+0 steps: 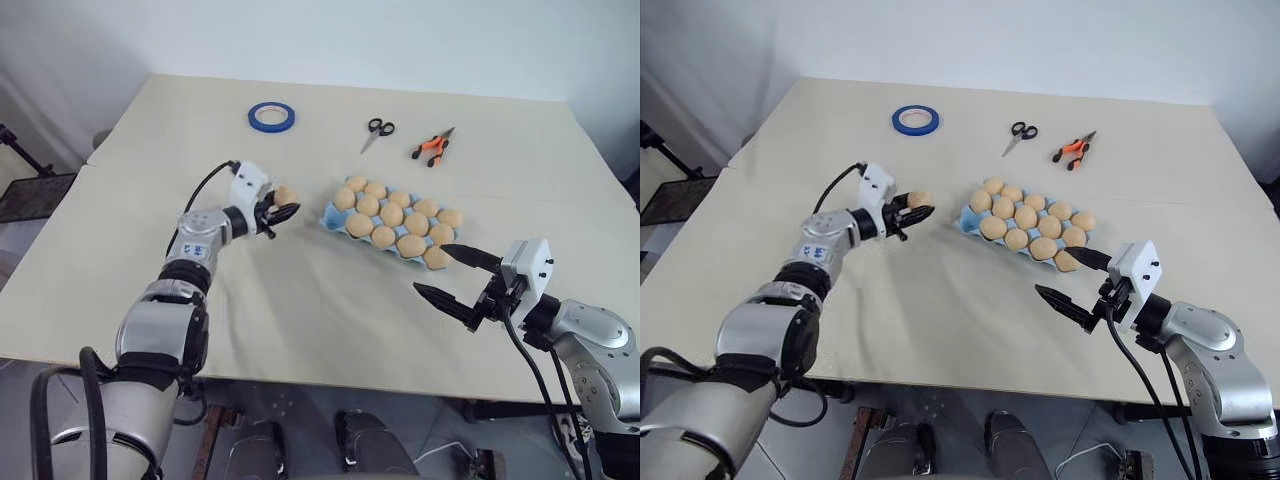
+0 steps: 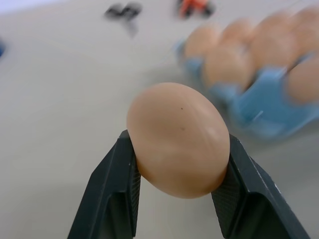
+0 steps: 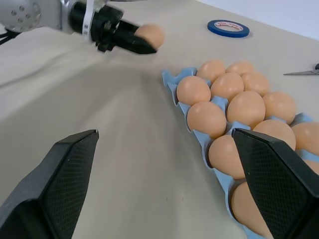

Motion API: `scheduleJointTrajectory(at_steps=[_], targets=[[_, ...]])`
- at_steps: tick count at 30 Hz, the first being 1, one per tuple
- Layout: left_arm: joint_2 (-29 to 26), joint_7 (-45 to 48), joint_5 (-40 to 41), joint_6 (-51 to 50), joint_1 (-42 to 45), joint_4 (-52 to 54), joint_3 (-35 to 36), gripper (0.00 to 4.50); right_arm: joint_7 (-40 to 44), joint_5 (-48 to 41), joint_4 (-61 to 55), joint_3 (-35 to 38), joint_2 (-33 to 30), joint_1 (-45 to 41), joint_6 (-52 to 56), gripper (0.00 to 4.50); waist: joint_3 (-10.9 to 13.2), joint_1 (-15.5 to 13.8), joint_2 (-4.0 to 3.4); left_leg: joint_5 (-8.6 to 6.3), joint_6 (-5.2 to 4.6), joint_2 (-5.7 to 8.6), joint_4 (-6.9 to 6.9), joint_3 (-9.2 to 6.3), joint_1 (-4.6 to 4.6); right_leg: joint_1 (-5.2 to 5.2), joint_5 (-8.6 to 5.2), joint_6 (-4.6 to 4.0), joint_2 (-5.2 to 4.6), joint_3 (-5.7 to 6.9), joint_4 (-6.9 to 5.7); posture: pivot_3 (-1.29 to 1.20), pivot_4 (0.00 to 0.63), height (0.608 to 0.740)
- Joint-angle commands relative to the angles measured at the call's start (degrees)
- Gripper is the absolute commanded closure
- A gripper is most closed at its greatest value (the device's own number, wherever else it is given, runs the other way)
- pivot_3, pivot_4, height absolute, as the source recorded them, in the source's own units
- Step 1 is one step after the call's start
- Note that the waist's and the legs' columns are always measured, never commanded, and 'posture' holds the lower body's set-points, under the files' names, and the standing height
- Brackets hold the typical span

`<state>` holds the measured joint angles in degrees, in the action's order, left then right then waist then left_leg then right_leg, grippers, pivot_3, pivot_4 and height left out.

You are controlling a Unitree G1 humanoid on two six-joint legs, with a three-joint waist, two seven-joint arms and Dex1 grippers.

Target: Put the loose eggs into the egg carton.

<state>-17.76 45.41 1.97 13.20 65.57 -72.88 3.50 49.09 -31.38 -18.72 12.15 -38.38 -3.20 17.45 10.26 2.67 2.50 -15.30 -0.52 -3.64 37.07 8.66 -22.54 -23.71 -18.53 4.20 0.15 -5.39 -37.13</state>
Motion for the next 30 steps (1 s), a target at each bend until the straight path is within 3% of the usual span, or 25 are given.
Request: scheduleJointTrajectory(at_steps=[1,9,18,26,30], targets=[[1.83,3.88,0.52,0.51,3.11,1.07,0.26,2.97,-0.76,0.06,-2.42,1.96,-0.14,0.22,-1.38,0.00,0.00,-0.14,0.00,0.00,0.00,0.00,0.00,0.00,-0.01,0.00,0.00,0.00,0.01,0.00,0.01,0.00,0.150,0.740],[4.62,3.11,-3.05,0.63,5.07,-1.00,-2.04,2.97,-2.44,0.00,-4.11,2.97,0.15,2.24,-1.66,0.00,0.00,0.00,0.00,-0.04,0.06,-0.08,0.00,-0.01,0.00,-0.01,0.00,0.00,0.13,-0.06,0.02,0.00,0.150,0.740],[4.84,1.69,-4.08,-1.29,5.52,-1.77,-1.92,0.12,-3.56,-0.15,-5.32,3.29,0.43,3.76,-1.71,0.00,0.00,-0.02,0.00,-0.05,0.04,-0.07,0.06,0.00,0.01,-0.01,0.00,0.00,0.11,-0.07,-0.05,0.00,0.150,0.740],[4.87,2.90,-1.91,-1.19,6.38,-1.05,0.64,0.03,-3.02,-0.04,-3.70,2.58,0.21,1.52,-1.83,0.00,0.00,-0.03,0.00,-0.04,0.04,-0.07,0.08,-0.01,0.02,-0.02,0.00,0.00,0.12,-0.06,-0.11,0.00,0.150,0.740],[1.76,8.29,-2.02,-4.37,6.70,0.92,0.34,0.03,-1.89,-1.35,-3.87,3.66,-0.74,0.65,-1.27,0.00,0.00,0.20,0.00,-0.04,0.05,-0.07,0.08,0.01,0.01,-0.04,0.00,0.00,0.14,-0.06,-0.15,0.00,0.150,0.740]])
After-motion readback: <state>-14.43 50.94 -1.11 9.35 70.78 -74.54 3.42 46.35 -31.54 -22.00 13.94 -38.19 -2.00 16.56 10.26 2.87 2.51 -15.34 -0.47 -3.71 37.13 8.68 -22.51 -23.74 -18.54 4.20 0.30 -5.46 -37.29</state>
